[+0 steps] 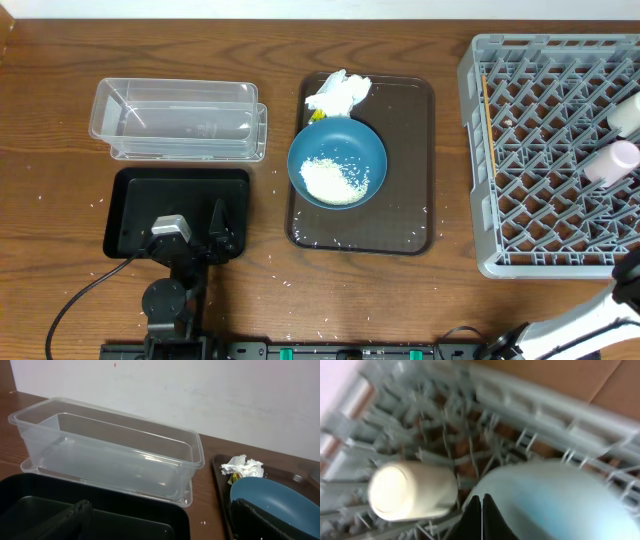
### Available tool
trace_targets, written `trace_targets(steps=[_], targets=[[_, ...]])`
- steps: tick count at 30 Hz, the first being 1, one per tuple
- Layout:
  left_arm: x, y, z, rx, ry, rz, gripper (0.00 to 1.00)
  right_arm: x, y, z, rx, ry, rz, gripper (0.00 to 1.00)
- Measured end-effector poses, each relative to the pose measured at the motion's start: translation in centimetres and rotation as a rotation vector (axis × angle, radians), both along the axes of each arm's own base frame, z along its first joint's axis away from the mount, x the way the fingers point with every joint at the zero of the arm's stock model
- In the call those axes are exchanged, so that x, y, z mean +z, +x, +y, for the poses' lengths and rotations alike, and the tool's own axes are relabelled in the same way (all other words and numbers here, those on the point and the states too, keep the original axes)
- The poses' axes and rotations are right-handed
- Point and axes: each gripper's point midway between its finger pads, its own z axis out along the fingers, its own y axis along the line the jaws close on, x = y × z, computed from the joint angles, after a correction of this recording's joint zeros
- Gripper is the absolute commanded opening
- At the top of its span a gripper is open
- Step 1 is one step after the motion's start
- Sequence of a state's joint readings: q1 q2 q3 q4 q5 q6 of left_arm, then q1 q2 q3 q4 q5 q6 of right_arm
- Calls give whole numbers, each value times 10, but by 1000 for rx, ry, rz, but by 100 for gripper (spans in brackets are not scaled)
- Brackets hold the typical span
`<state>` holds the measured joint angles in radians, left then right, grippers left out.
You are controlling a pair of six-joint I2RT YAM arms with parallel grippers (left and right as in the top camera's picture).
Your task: Sort waste into correct bins and load items into the dishwasher rack
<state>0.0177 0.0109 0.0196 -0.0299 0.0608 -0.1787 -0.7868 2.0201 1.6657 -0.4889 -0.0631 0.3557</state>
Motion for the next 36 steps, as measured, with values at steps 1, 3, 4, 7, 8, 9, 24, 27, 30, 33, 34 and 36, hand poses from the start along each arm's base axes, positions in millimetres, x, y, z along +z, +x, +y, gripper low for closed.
trace_targets(steps=[1,3,4,7,8,9,24,27,30,33,34,36], targets=[[0,0,0,0,0,0,91,-3,0,1,3,7,5,1],[0,0,0,0,0,0,91,-6,-1,4,5,16,17,1],[0,0,0,0,0,0,91,-5,-1,4,4,15,16,1],[0,0,0,0,0,0,91,0,-5,7,2,19,24,1],[0,0,0,0,0,0,91,5,-7,9,2,17,24,1],[0,0,0,0,0,0,91,10,-9,10,1,15,22,1],[0,0,0,0,0,0,91,75,-52,-6,-168,-174,80,1],[0,0,0,0,0,0,91,72,-62,-15,-216,-201,119,3],[0,0,0,0,0,0,91,67,-68,-22,-243,-209,141,3],[0,0,0,0,0,0,91,54,-72,-25,-253,-195,175,1],[0,0,0,0,0,0,91,50,-72,-25,-252,-189,182,1],[0,0,0,0,0,0,91,37,-73,-25,-249,-168,209,1]])
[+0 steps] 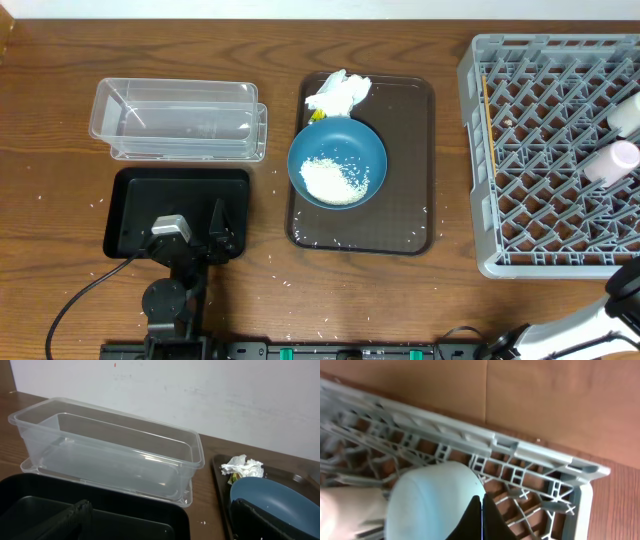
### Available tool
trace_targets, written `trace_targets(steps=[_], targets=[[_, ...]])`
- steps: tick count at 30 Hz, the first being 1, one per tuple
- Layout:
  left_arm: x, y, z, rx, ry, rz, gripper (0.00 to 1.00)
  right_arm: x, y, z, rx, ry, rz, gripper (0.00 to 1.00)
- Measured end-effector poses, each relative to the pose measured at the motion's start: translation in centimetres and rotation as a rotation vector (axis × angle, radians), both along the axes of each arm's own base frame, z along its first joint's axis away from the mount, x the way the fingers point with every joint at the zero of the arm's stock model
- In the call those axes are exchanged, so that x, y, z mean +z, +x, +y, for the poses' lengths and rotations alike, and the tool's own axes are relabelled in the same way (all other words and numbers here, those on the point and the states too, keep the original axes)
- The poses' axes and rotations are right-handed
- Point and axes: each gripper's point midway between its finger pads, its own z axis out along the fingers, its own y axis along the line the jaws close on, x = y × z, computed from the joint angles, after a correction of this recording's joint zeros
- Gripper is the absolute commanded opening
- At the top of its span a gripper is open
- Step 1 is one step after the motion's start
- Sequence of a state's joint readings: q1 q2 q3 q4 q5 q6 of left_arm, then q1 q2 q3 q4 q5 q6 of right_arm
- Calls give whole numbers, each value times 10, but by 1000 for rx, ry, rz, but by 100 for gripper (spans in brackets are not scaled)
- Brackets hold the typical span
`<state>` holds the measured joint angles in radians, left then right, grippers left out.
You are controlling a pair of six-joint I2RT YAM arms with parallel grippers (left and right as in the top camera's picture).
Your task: Sort waste into correct bins and load items into the dishwasher rack
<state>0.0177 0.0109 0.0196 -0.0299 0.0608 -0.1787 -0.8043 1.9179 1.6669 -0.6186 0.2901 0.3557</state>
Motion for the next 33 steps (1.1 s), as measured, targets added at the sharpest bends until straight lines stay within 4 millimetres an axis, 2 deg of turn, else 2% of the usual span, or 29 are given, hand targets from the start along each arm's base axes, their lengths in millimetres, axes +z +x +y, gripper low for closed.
trace_targets(steps=[4,21,33], targets=[[0,0,0,0,0,0,91,-16,-2,1,-2,33,31,1],[0,0,0,0,0,0,91,-32,-10,20,21,146,57,2],[0,0,0,0,0,0,91,-35,-8,26,41,209,9,1]])
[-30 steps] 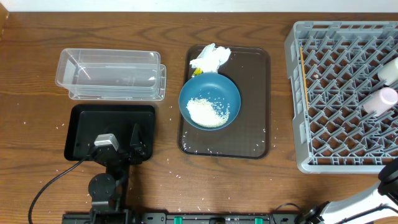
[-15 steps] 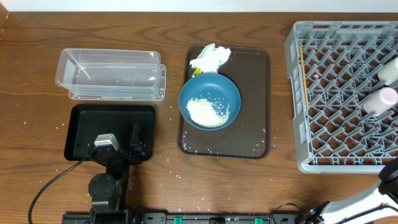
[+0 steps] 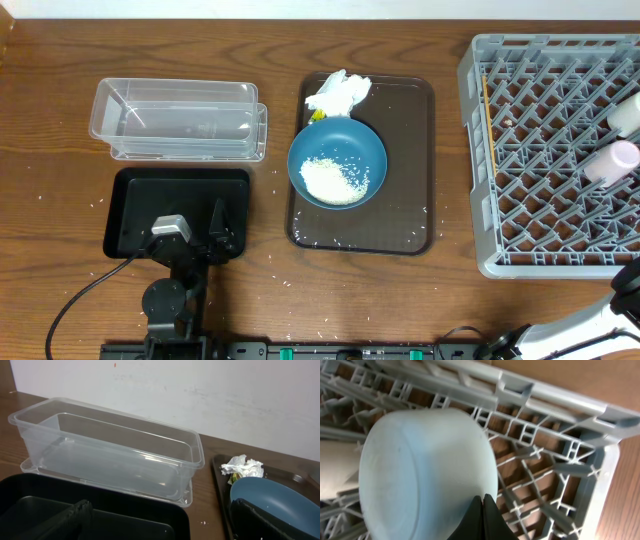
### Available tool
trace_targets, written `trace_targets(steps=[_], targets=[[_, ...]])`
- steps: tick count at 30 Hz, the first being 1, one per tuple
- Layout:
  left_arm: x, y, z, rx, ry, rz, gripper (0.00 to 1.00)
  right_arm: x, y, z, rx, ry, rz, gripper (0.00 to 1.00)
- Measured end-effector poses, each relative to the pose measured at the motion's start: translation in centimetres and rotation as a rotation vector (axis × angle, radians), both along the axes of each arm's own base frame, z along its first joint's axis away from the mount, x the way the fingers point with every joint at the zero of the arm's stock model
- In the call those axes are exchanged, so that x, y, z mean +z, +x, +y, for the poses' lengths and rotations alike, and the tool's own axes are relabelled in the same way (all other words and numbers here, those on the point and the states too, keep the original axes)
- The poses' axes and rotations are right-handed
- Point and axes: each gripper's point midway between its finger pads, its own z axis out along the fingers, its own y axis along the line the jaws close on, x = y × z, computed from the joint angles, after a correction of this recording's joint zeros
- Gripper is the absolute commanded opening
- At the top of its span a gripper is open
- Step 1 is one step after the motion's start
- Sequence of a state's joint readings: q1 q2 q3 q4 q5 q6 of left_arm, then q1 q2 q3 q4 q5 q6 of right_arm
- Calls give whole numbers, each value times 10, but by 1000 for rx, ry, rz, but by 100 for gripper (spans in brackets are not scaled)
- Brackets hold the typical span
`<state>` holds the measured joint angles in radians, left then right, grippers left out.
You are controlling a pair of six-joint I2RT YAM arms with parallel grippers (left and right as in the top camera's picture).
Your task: Sort waste into correct bins and load items into the dishwasher rack
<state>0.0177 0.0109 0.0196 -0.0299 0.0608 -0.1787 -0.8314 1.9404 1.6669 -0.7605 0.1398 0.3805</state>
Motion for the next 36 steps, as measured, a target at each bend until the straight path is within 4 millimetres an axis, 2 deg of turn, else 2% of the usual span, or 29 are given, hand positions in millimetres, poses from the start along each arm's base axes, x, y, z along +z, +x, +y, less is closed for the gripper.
trace_targets(steps=[10,15,20,24,27,33,36], targets=[[0,0,0,0,0,0,91,26,15,15,15,34,-132,1],[0,0,0,0,0,0,91,47,40,13,61,-7,-247,1],[0,0,0,0,0,0,91,58,69,28,163,-31,-301,2],[0,0,0,0,0,0,91,57,87,48,251,-39,-281,2],[0,0,0,0,0,0,91,51,92,55,274,-47,-248,2],[0,0,0,0,0,0,91,17,83,57,259,9,-152,1],[0,0,0,0,0,0,91,11,72,54,231,8,-98,1]])
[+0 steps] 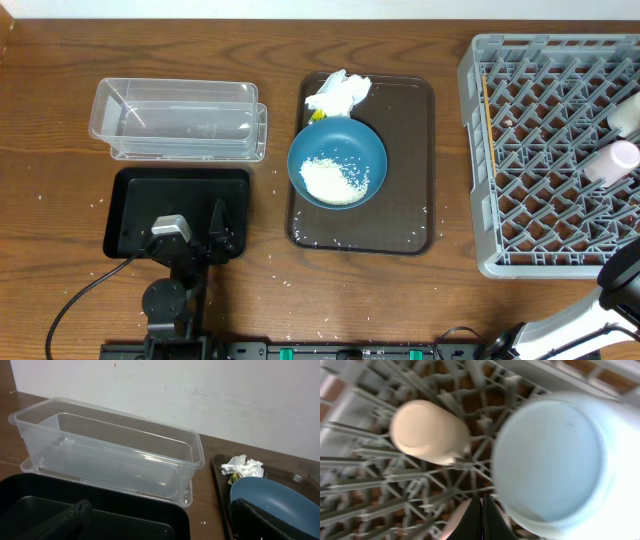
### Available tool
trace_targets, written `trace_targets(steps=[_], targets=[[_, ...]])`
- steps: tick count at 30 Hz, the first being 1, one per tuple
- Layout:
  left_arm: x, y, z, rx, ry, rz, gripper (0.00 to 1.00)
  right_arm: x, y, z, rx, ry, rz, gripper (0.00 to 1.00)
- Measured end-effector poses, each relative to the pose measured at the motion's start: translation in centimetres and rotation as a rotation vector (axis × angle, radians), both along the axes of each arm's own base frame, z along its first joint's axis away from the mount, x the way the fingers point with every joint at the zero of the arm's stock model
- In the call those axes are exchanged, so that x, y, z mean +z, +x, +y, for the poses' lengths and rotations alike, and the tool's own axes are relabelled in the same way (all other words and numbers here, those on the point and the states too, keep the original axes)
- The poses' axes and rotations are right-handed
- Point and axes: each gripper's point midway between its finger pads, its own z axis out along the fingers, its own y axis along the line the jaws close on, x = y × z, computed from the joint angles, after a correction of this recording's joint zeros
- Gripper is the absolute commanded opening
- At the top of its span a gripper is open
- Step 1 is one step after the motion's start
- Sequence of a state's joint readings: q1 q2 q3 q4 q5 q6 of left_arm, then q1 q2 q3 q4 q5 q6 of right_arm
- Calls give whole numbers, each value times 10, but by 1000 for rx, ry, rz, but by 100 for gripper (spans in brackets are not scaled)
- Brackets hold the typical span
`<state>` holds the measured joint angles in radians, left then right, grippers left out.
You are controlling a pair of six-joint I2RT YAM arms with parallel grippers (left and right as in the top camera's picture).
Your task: Sort waste into correct bins and load items into the dishwasher rack
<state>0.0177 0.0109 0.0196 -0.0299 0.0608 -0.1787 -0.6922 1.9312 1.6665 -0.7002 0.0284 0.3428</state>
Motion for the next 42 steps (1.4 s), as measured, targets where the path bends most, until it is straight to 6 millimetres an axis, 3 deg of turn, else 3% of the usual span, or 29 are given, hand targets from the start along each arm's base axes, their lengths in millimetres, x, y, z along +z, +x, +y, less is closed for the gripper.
trace_targets(steps=[7,19,26,34,42], targets=[[0,0,0,0,0,0,91,-4,-27,-15,-81,-55,104,1],[0,0,0,0,0,0,91,-5,-46,-32,-135,-66,128,1],[0,0,0,0,0,0,91,-3,-24,-19,-56,3,31,1],[0,0,0,0,0,0,91,-1,4,9,58,83,-53,1],[0,0,0,0,0,0,91,-9,-9,12,31,77,25,1]])
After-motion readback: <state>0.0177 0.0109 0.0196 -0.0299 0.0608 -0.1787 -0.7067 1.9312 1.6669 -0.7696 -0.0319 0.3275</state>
